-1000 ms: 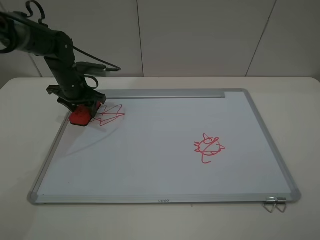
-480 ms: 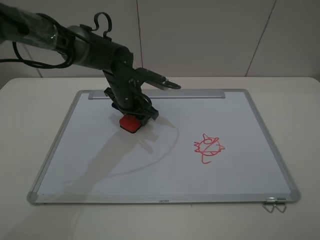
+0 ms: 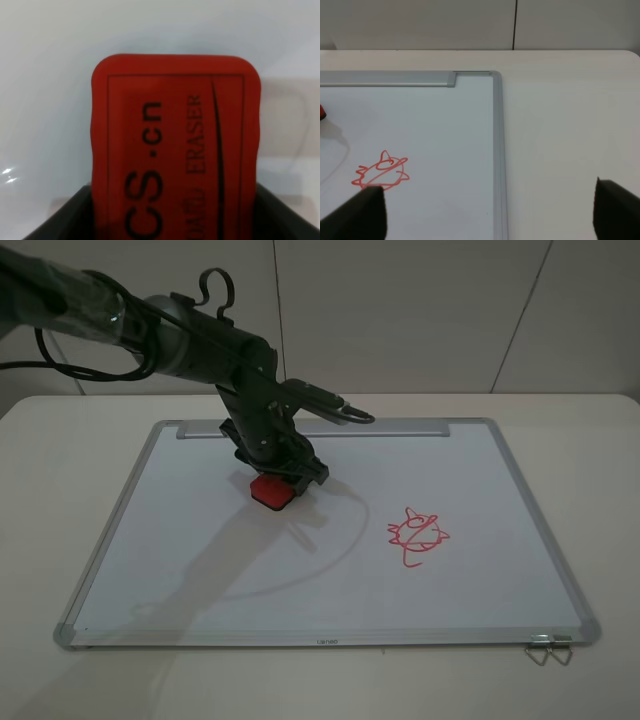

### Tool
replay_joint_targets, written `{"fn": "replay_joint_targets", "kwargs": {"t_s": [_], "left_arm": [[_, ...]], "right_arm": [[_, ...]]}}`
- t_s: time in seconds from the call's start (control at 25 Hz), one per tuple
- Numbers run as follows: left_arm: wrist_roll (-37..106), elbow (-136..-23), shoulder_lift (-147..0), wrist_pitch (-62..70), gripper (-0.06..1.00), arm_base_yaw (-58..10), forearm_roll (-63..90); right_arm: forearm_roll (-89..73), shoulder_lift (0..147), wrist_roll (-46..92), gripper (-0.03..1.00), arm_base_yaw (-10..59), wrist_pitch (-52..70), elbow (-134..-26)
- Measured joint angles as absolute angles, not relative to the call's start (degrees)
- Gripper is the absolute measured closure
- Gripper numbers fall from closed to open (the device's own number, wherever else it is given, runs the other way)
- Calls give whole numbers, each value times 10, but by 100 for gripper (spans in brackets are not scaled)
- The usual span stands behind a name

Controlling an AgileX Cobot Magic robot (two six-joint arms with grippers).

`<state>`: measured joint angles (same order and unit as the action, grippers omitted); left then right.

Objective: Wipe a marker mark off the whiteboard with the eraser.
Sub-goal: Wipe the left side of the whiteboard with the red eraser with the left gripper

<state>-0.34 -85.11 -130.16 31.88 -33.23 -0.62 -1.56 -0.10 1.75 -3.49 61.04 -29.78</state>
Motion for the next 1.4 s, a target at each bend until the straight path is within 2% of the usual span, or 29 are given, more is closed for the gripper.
{"fn": "replay_joint_targets", "kwargs": {"t_s": [0.16, 0.8, 1.2, 1.4], "left_arm": [[-3, -852, -1302, 318, 37, -307, 9], [-8, -853, -1301, 382, 37, -98, 17], [0, -853, -1300, 384, 37, -107, 11], [0, -853, -1297, 390, 37, -151, 8]], "right_arm": [[-16, -1, 17, 26, -35, 610, -298], [-16, -1, 17, 26, -35, 610, -298], [-16, -1, 17, 26, -35, 610, -298], [-16, -1, 17, 26, -35, 610, -298]]}}
